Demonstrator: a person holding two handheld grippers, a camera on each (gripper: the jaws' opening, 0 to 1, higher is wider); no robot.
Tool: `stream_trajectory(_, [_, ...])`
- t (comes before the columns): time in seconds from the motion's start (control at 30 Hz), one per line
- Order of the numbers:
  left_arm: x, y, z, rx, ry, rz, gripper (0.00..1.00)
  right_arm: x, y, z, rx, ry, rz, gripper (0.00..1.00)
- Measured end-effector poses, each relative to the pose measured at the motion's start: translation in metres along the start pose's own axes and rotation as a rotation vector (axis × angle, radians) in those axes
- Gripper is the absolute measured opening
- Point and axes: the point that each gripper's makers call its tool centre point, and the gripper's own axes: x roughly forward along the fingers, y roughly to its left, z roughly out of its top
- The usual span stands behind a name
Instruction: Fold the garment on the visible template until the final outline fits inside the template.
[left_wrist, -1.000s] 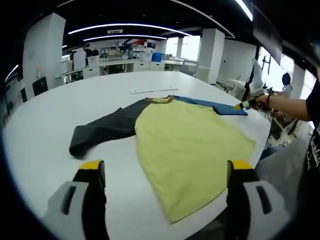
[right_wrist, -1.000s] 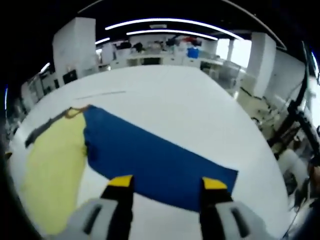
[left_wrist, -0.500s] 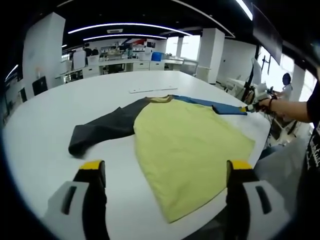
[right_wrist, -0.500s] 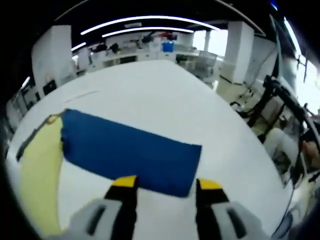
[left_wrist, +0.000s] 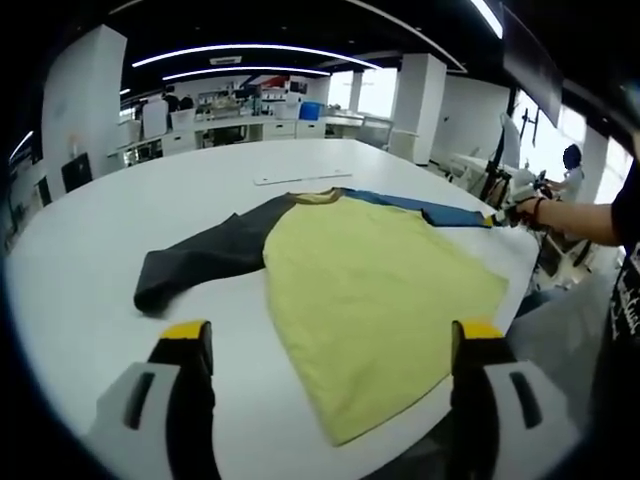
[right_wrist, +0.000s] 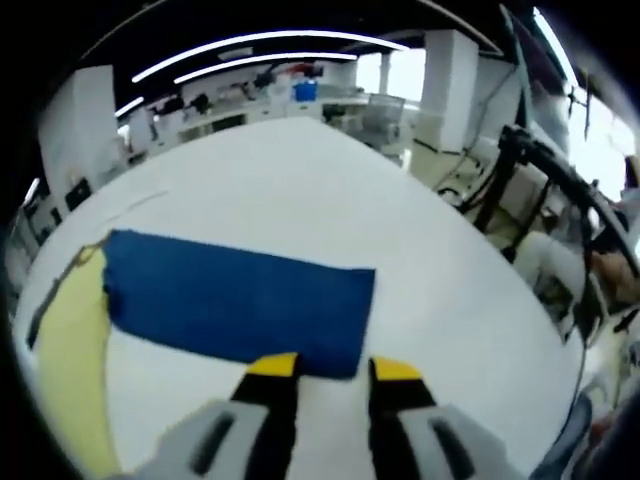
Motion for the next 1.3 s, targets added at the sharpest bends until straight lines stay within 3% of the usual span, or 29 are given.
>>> stream_trajectory(0.23, [-0.003,0.001,-0.001,-0.003,0.004,0.007,0.96,0.006,-0.006,0.003,0.04,-0.004,-0.011,0.17])
stream_trajectory(0.33, [-0.004,0.001,-0.002,-0.003,0.005,0.009,0.96,0.001,-0.009,-0.001,0.113,0.004,-0.026,0.09])
stream_trajectory(0.47, [-0.004,0.001,-0.001,-0.004,0.001,0.01,0.96,0.011,-0.016,0.005,0.132,0.016,-0.023,0.06])
stream_trajectory(0.7, [-0.005,0.002,0.0,-0.014,-0.006,0.013,0.95,0.008,-0.017,0.004,0.255,0.021,0.009,0.0])
stream_trajectory(0.87, [-0.007,0.002,0.0,-0.017,-0.005,0.015,0.96,-0.003,-0.009,0.0,0.252,0.028,0.026,0.0])
stream_trajectory(0.93, [-0.007,0.003,-0.001,-0.017,-0.004,0.016,0.97,0.002,-0.012,0.004,0.235,0.026,0.032,0.0])
stream_trajectory(1.2, [-0.009,0.004,-0.003,-0.024,-0.001,0.019,0.97,-0.011,-0.003,0.012,0.205,0.002,0.046,0.0])
stream_trajectory(1.3, [-0.01,0.005,-0.003,-0.022,0.0,0.018,0.98,-0.004,-0.007,0.02,0.188,-0.005,0.055,0.0])
